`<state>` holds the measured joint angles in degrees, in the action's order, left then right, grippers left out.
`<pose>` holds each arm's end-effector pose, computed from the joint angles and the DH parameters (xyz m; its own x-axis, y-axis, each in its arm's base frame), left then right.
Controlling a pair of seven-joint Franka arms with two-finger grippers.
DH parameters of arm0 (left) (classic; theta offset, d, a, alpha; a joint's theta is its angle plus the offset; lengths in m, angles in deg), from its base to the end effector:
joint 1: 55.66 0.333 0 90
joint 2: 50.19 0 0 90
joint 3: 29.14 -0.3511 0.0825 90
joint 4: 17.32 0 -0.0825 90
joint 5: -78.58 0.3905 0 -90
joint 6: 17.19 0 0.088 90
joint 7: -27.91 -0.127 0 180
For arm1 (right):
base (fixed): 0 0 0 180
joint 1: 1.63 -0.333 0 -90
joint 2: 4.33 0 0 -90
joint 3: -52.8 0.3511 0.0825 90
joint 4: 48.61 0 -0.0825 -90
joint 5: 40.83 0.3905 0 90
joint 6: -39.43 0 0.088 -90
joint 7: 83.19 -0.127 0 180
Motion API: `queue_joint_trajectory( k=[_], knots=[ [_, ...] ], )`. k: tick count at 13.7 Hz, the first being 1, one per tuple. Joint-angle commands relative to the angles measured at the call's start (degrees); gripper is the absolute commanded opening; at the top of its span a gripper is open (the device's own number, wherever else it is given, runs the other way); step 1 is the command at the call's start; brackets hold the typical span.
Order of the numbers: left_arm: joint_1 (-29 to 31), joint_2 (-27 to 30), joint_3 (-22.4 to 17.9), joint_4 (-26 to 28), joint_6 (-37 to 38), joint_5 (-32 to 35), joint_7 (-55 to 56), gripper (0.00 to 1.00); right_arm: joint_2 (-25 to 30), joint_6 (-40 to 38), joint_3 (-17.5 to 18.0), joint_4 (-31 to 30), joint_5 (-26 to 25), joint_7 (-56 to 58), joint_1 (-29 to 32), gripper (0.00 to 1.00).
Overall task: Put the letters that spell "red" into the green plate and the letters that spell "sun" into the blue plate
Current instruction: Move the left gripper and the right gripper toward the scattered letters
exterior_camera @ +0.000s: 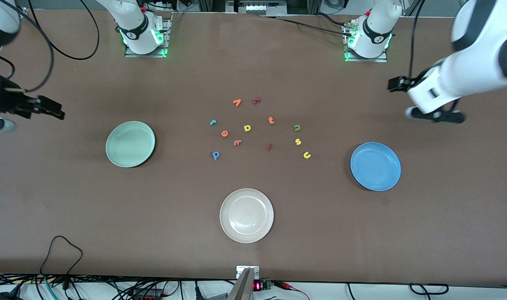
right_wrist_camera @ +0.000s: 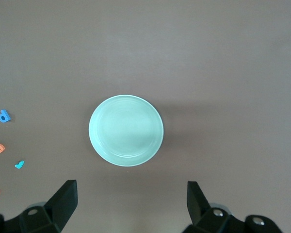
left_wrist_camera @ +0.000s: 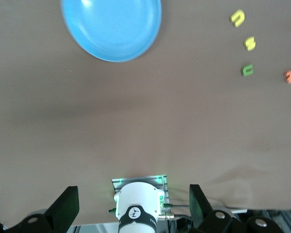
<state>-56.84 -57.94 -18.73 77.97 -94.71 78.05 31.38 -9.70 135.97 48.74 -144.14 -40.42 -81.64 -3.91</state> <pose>0.5420 -0.1072 0.5107 0.8931 -0.1326 -0.4299 -0.1434 -0.9896 0.0074 0.5919 -0.0159 0.5488 0.9971 -0.0049 -0.0757 -0.0051 -1.0000 -0.0025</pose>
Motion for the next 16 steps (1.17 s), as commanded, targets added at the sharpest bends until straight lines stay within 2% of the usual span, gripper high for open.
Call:
queue_joint_trajectory(
  k=[1,3,5,8,10,11,12,14,16],
  knots=[
    [-0.2,-8.2,5.0,-2.1,-6.3,1.0,-0.8,1.0,-3.7,1.4,-0.2,0.8,0.1,0.0,-4.6,1.0],
    [-0.3,-14.0,6.5,-2.4,-12.9,0.8,-3.8,1.0,-7.3,5.7,-0.2,0.8,0.7,-0.1,-8.3,1.0],
    [-2.1,-18.6,7.8,-2.3,-23.6,1.1,-6.7,1.0,-10.8,8.7,0.2,0.7,5.7,-1.7,-11.8,1.0],
    [-6.3,-24.7,7.8,-2.4,-35.5,1.3,-6.8,1.0,-14.4,13.2,0.2,0.4,5.7,-12.0,-18.6,1.0],
    [-9.4,-27.0,7.8,-2.2,-43.6,3.9,-6.7,1.0,-16.8,15.2,0.1,-0.2,5.5,-17.0,-23.9,1.0],
    [-10.2,-28.3,7.6,-2.0,-45.3,5.3,-6.2,1.0,-17.1,15.3,0.0,-0.9,5.3,-17.6,-26.4,1.0],
    [-10.2,-29.5,7.7,-2.0,-46.7,5.9,-6.3,0.95,-17.8,15.4,0.0,-1.3,5.1,-19.1,-28.5,1.0],
    [-10.2,-31.1,7.6,-1.4,-48.0,5.9,-6.4,0.68,-18.2,15.3,0.0,-2.3,3.8,-20.0,-30.5,1.0],
    [-10.3,-32.1,7.6,-1.3,-48.1,5.9,-6.1,0.64,-18.2,14.8,0.0,-2.9,1.5,-20.0,-32.0,1.0]
  ],
)
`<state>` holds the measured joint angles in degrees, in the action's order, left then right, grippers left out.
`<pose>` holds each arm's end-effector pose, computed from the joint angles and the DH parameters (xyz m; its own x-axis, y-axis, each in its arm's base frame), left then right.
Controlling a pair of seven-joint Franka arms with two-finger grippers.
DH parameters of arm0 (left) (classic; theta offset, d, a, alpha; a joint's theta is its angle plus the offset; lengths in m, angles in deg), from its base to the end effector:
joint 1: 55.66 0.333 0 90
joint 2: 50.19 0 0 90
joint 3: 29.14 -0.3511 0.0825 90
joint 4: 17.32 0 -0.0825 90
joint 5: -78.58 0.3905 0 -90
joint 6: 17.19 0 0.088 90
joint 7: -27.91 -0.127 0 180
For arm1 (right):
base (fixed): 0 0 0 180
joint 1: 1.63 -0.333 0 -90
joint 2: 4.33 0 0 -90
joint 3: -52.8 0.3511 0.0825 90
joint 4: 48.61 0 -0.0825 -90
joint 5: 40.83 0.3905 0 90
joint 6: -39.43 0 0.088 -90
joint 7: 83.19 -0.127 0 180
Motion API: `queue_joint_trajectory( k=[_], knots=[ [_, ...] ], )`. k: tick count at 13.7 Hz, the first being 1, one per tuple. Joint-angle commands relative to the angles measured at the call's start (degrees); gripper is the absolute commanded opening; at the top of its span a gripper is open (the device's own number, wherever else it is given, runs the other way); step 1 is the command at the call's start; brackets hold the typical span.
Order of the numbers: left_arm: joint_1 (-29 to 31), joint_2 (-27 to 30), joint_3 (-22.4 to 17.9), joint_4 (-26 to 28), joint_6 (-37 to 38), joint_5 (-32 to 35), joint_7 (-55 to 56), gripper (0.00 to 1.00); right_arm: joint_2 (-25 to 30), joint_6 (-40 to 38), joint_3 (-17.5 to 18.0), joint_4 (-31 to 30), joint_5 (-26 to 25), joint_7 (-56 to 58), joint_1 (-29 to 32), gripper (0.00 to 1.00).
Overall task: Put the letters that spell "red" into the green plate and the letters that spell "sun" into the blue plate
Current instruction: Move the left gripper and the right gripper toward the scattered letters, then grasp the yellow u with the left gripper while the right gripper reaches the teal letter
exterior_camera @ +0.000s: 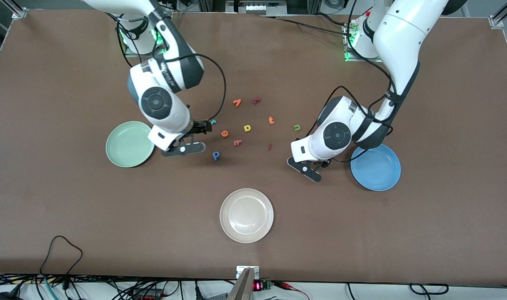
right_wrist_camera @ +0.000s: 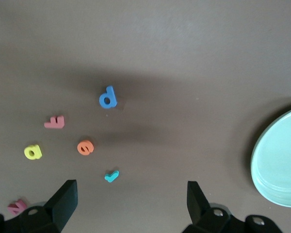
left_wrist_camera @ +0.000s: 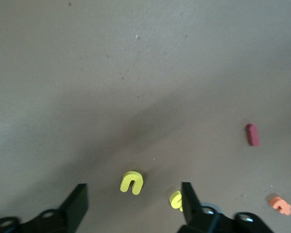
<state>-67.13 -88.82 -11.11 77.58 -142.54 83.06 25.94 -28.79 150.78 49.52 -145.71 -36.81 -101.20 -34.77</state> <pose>0.6193 -0.3171 0.2267 0.8473 -0.5210 -0.1037 -0.5062 -0.8510 0.1394 0.5680 0.3373 0.3442 0.9685 0.1729 -0.1793 0.1793 -0.9836 0.0203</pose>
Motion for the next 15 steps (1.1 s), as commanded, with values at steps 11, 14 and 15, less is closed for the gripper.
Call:
queue_joint_trajectory(
  k=[11,14,15],
  knots=[
    [0.0,-3.0,-0.4,2.6,-1.6,3.8,-0.7,0.64,-1.8,0.4,1.0,-6.8,-2.6,-0.6,-4.0,0.84],
    [-0.2,-3.5,-0.4,2.8,-2.4,4.4,-0.7,0.58,-2.1,0.7,1.3,-8.4,-2.6,-0.6,-4.3,0.65],
    [-0.4,-4.0,-0.4,3.0,-3.1,5.2,-0.7,0.58,-2.3,1.2,1.7,-8.6,-2.6,-0.6,-4.5,0.63]
  ],
)
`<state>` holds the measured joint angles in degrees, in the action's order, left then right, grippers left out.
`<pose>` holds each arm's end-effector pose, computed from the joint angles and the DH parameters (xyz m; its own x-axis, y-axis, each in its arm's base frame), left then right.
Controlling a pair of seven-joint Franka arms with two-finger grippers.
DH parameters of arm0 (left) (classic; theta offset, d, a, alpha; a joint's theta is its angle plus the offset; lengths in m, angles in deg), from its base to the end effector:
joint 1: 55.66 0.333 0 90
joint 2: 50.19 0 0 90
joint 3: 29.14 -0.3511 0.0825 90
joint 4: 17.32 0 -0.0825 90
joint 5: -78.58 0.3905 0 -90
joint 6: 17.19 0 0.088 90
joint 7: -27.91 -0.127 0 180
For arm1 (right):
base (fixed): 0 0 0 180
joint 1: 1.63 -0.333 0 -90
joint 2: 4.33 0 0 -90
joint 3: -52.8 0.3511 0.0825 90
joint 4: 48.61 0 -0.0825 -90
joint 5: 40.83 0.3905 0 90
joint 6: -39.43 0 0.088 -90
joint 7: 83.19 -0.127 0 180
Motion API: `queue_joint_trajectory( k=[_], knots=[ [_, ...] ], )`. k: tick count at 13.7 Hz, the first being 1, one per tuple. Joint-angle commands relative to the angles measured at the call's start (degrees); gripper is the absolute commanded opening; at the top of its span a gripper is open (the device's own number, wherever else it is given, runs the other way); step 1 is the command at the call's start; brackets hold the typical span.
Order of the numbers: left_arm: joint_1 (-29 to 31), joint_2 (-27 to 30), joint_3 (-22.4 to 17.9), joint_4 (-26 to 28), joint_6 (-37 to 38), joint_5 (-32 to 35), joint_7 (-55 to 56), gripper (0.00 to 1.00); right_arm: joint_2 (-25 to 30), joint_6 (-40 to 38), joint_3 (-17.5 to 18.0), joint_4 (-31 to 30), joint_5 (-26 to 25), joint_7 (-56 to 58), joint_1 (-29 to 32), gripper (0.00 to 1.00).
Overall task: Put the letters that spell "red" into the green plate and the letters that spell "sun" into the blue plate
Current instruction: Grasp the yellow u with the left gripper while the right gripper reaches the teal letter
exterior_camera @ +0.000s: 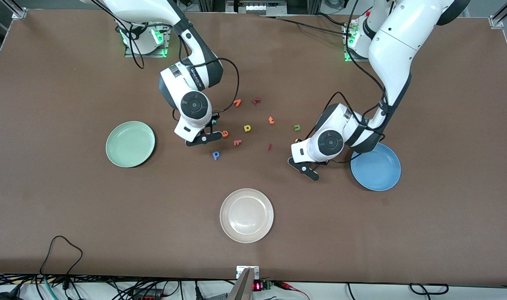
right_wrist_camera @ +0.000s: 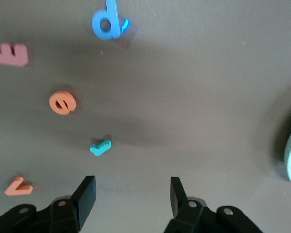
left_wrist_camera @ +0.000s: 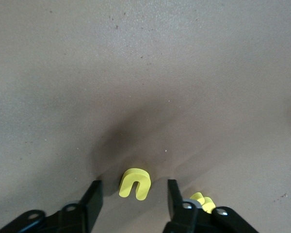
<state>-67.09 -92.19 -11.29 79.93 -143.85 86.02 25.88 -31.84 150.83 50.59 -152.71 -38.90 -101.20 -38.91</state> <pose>0.6021 -0.3092 0.1725 0.8193 -0.5467 -0.1731 -0.5324 -0.8373 0.1245 0.5057 0.3602 0.2593 0.9114 0.2454 -0.3304 0.2923 -0.9511 0.0997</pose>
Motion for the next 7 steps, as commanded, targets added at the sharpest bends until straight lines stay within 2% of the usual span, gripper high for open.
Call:
queue_joint_trajectory(
  k=[1,3,5,7],
  knots=[
    [-0.5,-0.7,-0.2,0.7,-2.3,2.9,-0.6,0.57,0.6,2.3,1.2,-2.4,-0.5,-0.6,-0.2,0.63],
    [-0.7,-0.7,-0.2,0.7,-2.3,4.5,-0.6,0.55,-0.1,7.0,1.6,-4.8,-0.5,-0.6,-0.1,0.63],
    [-1.0,-0.7,-0.2,0.6,-2.3,5.8,-0.6,0.43,-1.8,10.7,2.0,-5.1,-0.2,-1.7,-0.2,0.63],
    [-1.1,-0.7,-0.2,0.6,-2.3,5.8,-0.6,0.29,-3.2,13.8,2.1,-5.1,-0.2,-4.2,-0.8,0.57]
  ],
)
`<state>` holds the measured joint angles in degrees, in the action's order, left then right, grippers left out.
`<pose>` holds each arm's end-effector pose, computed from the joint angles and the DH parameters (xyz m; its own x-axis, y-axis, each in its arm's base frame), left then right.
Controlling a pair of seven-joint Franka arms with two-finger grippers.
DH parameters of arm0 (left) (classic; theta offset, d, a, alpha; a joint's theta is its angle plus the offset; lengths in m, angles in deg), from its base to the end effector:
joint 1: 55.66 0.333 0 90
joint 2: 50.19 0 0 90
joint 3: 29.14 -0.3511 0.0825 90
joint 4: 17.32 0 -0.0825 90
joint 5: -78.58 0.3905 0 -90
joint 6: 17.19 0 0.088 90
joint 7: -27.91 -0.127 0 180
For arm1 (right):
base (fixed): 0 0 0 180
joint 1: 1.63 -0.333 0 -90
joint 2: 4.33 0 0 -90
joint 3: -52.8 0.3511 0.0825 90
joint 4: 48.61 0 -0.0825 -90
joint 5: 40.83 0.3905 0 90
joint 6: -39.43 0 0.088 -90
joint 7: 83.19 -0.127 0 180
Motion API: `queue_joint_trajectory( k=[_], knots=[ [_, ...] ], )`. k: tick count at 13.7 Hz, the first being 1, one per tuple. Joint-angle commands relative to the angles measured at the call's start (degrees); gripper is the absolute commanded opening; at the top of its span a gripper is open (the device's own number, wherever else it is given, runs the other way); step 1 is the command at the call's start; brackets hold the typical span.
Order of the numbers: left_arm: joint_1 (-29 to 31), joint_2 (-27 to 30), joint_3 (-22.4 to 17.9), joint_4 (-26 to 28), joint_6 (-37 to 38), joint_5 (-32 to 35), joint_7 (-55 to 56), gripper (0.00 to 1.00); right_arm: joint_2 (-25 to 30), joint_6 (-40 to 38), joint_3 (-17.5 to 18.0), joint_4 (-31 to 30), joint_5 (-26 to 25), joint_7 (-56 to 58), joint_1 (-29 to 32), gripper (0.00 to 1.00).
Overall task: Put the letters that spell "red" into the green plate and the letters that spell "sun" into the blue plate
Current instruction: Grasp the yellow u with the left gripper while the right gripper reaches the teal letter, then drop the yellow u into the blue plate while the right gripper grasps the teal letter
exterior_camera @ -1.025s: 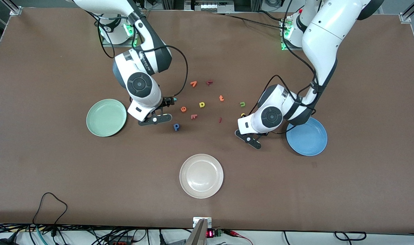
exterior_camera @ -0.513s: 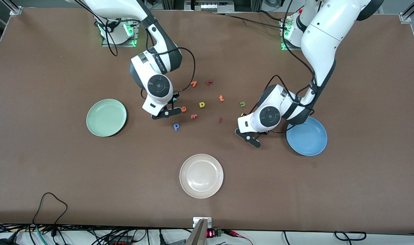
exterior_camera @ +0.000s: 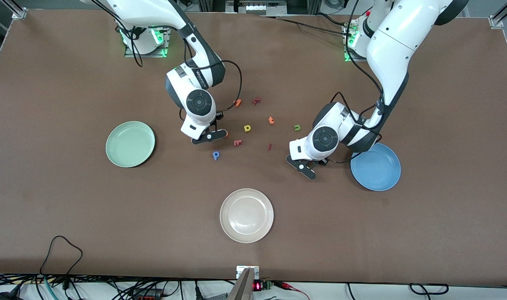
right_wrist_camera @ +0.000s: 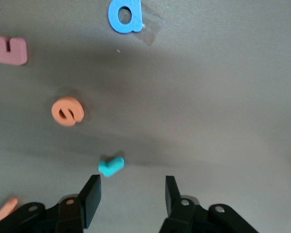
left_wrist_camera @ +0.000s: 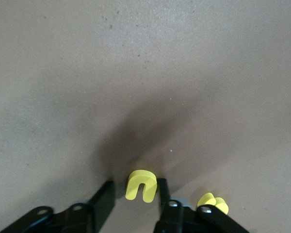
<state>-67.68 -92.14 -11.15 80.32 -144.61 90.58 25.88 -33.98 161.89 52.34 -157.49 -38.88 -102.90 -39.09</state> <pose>0.5996 -0.3139 0.1713 0.7857 -0.5968 -0.1626 -0.5938 -0.8014 0.0721 0.4900 0.3720 0.2130 0.9290 0.2563 -0.2670 0.2854 -0.9554 0.0759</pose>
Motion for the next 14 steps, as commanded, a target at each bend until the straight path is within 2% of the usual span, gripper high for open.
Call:
queue_joint_trajectory(
  k=[1,4,7,9,12,14],
  knots=[
    [-0.5,-0.8,-0.3,0.2,-1.5,1.3,-0.6,0.2,-1.3,3.0,0.4,-0.3,-0.2,-2.5,-1.0,0.53],
    [0.5,0.4,-0.2,0.0,-0.6,1.3,-0.5,0.11,-1.4,3.7,0.5,-0.4,0.3,-3.3,-0.9,0.45],
    [3.9,4.8,-0.4,-1.1,8.6,1.2,-0.1,0.12,-2.2,4.7,0.7,-0.4,0.2,-6.7,-1.1,0.49],
    [9.5,6.5,0.1,-1.7,12.6,1.3,-1.0,0.12,-2.2,4.8,1.5,-1.1,0.2,-6.7,-1.0,0.51],
    [14.2,7.9,-0.4,-1.6,15.3,1.5,-1.0,0.12,-1.9,5.4,1.6,-2.0,0.3,-6.8,-1.1,0.51],
    [16.7,6.1,-0.3,-1.0,14.7,6.1,-1.0,0.12,-1.6,7.6,2.0,-3.9,0.3,-6.8,-1.0,0.51]
  ],
)
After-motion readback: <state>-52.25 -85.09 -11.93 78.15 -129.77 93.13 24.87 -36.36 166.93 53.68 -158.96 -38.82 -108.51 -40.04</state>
